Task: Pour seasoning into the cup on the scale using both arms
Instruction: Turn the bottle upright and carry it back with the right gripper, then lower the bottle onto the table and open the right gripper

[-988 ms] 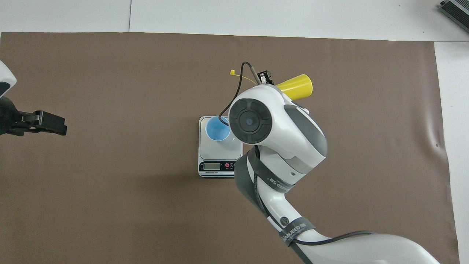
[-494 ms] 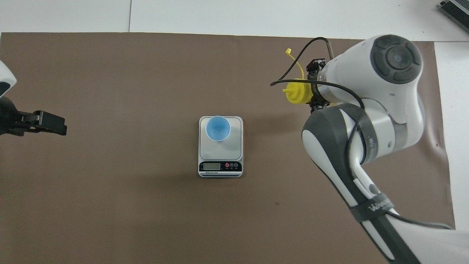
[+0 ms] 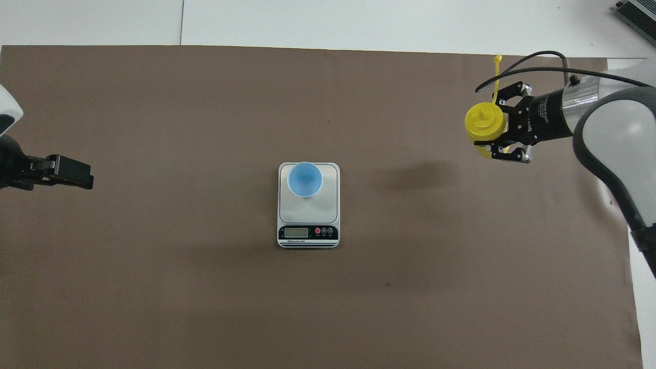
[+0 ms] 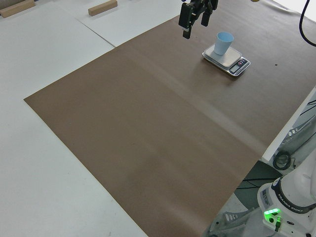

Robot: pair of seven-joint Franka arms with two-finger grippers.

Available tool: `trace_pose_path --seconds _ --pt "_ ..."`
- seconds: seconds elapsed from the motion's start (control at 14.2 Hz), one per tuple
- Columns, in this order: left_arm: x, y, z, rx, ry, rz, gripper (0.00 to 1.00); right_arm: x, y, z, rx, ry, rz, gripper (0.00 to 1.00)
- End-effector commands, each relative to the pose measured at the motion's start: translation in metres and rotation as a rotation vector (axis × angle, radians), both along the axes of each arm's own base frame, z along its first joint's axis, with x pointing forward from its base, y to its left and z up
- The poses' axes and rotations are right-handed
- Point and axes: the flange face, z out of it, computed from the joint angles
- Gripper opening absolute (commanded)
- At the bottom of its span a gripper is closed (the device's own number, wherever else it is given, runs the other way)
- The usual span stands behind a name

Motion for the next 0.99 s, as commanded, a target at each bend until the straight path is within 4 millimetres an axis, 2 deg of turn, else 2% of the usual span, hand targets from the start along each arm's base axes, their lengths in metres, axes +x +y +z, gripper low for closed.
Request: trace_pose_path --seconds 0.0,0.14,0.35,0.63,0.78,0.92 --pt "-0.008 0.003 0.000 -0.009 -0.008 0.002 1.00 -0.015 -0.038 -0.027 0.190 -0.012 -0.067 0.00" --pt "-0.008 0.003 0.001 -0.009 -0.011 0.002 1.00 -0.026 -0.067 -0.058 0.283 -0.046 -0.066 0.00" --pt "-0.008 0.003 0.000 -0.009 -0.008 0.002 1.00 -0.032 -0.082 -0.082 0.358 -0.043 -0.068 0.00" --pt "-0.008 0.003 0.000 -0.009 -0.008 0.002 1.00 -0.038 -0.116 -0.139 0.474 -0.057 -0.034 0.00" --pt "-0.008 0.003 0.001 -0.009 -0.010 0.002 1.00 -0.043 -0.118 -0.154 0.486 -0.068 -0.018 0.00" --pt "-0.008 0.003 0.002 -0.009 -0.011 0.002 1.00 -0.050 -0.115 -0.160 0.490 -0.070 -0.005 0.00"
